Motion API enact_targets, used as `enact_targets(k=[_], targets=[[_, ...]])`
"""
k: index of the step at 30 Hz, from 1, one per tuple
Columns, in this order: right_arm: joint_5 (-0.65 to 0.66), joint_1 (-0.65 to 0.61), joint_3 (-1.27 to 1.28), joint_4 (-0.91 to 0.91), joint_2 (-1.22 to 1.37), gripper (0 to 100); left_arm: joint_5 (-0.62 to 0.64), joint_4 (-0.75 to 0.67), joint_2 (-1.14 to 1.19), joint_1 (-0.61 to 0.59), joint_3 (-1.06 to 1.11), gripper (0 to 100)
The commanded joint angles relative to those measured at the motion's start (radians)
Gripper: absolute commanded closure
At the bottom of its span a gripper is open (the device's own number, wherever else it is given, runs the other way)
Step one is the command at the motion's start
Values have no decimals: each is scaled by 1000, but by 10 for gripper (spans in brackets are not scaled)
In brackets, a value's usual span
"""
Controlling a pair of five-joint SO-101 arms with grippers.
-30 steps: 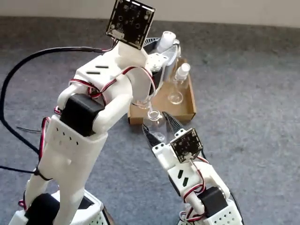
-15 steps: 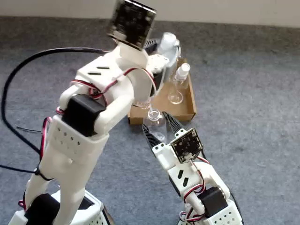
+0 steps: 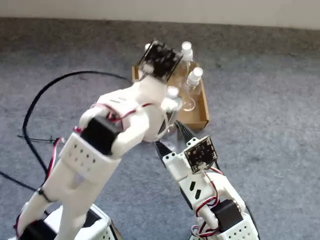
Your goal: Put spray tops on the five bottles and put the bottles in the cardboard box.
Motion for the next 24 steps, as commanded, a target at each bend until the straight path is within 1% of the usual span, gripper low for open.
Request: enact_targets(k=[1,5,11,17,24], targets=[[-35,-1,-13,-1,-12,995,-81,5,-150,-22,130,934],[-35,-1,-12,-1,-12,995,-143,3,-234,-24,185,933],[-35,-1,-10,2,-12,995,-144,11,-280,-21,156,930],[-35,-1,-10,2,-12,995,-143,11,-280,-25,156,799],[-34,-1,-10,2,-12,995,-146,5,-286,-25,150,789]])
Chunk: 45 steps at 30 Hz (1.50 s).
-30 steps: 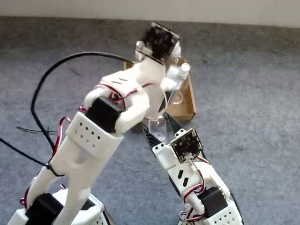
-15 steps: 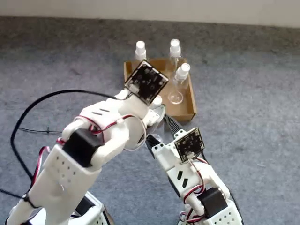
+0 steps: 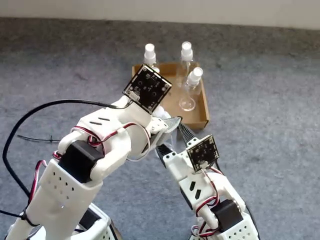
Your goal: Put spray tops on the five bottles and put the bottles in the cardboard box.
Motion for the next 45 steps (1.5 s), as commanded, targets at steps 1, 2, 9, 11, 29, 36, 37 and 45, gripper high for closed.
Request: enact_targets(k=[1,2,9,11,29,36,37,45], targets=[[-8,-2,-8,2,-12,995,-9,0,-31,-18,-48,790],[-8,-2,-8,2,-12,995,-9,5,-31,-19,-71,790],[-8,-2,-12,4,-12,995,-9,17,-24,-159,-208,790],[-8,-1,-13,4,-12,995,-11,66,-28,-182,-193,790],[58,-8,-105,47,-12,995,-68,114,-21,-139,-116,790],[63,-36,-108,47,-12,995,-68,41,-19,-87,-36,790],[63,-53,-108,47,-12,995,-68,31,-19,-87,-27,790],[63,-73,-108,47,-12,995,-94,20,-22,-93,-18,790]])
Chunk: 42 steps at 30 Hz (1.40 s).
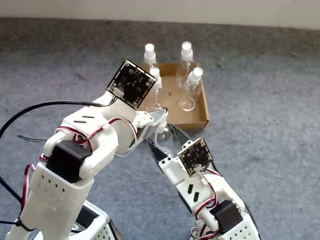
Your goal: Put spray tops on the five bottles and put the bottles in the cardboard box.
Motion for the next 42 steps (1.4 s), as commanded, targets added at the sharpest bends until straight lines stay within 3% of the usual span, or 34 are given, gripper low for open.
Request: enact_targets(k=[1,14,20,23,29,34,42], targets=[[12,-13,-81,1,-13,995,-26,-12,-10,5,-7,790],[12,16,-117,53,-13,995,-28,216,-12,-5,-239,790],[12,242,-315,-140,27,995,-28,299,-13,-302,-237,790],[12,268,-375,-231,151,995,-28,301,-35,-456,-128,790],[12,268,-412,-437,449,995,-72,51,-294,-581,320,787],[6,263,-357,-552,553,995,-100,-147,-475,-654,664,789],[3,255,-85,-911,679,995,-100,-296,-447,-654,858,790]])
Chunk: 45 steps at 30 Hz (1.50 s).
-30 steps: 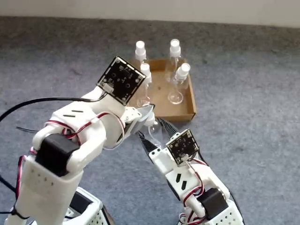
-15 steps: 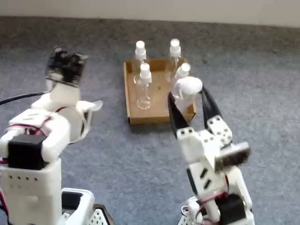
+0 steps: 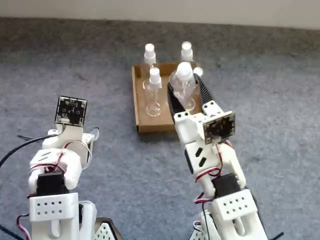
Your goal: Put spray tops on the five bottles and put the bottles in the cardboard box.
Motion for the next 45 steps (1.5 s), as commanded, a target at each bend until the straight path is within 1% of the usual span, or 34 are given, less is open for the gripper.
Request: enact_targets(k=[1,4,8,13,20,23,29,37,40,45], targets=[[3,-1,94,-159,71,995,-11,-101,13,-15,61,790],[-3,1,107,-225,147,995,-9,-127,21,-13,84,790],[-107,7,107,-289,216,995,-9,-126,21,-13,87,790],[-107,7,105,-340,271,995,-9,-124,21,-13,88,790],[-109,8,41,-343,357,995,-6,-124,21,-13,88,790],[-110,8,31,-343,381,995,21,-124,21,-13,88,790],[-109,8,30,-389,394,995,21,-124,21,-13,88,790],[-107,10,30,-390,394,995,23,-124,21,-13,88,790],[-107,33,28,-398,394,995,23,-124,21,-13,88,790],[-107,45,-25,-390,418,995,25,-124,21,-13,88,790]])
